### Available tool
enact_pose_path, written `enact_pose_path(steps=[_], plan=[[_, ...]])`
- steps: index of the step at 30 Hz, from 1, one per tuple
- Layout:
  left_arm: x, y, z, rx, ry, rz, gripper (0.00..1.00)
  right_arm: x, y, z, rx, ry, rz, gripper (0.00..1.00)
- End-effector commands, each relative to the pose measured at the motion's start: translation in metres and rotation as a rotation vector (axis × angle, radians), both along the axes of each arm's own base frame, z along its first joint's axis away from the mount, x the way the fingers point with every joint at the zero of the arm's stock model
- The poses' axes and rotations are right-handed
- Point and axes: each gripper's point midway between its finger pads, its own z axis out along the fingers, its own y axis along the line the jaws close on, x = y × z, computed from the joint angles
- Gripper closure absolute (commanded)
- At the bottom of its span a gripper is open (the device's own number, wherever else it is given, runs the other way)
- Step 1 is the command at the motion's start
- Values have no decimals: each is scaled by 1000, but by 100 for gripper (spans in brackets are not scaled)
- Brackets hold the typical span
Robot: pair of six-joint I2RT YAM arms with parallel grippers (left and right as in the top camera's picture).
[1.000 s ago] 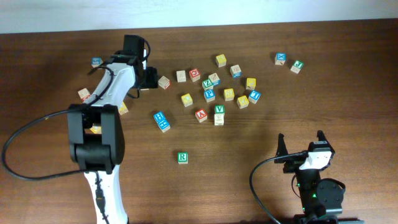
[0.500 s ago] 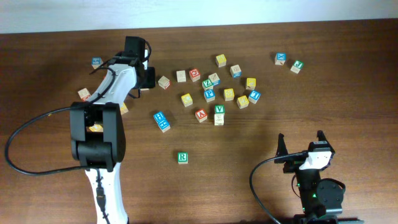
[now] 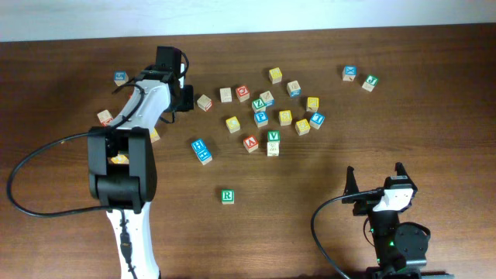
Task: Spell out RSS
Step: 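Carry the yellow S block with the left gripper beside the R block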
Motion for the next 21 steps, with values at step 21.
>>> enact_pose_path(steps=[21], plan=[[-253,-193,68,-290,533,-225,76,0,0,-3,3,5,-3,2]])
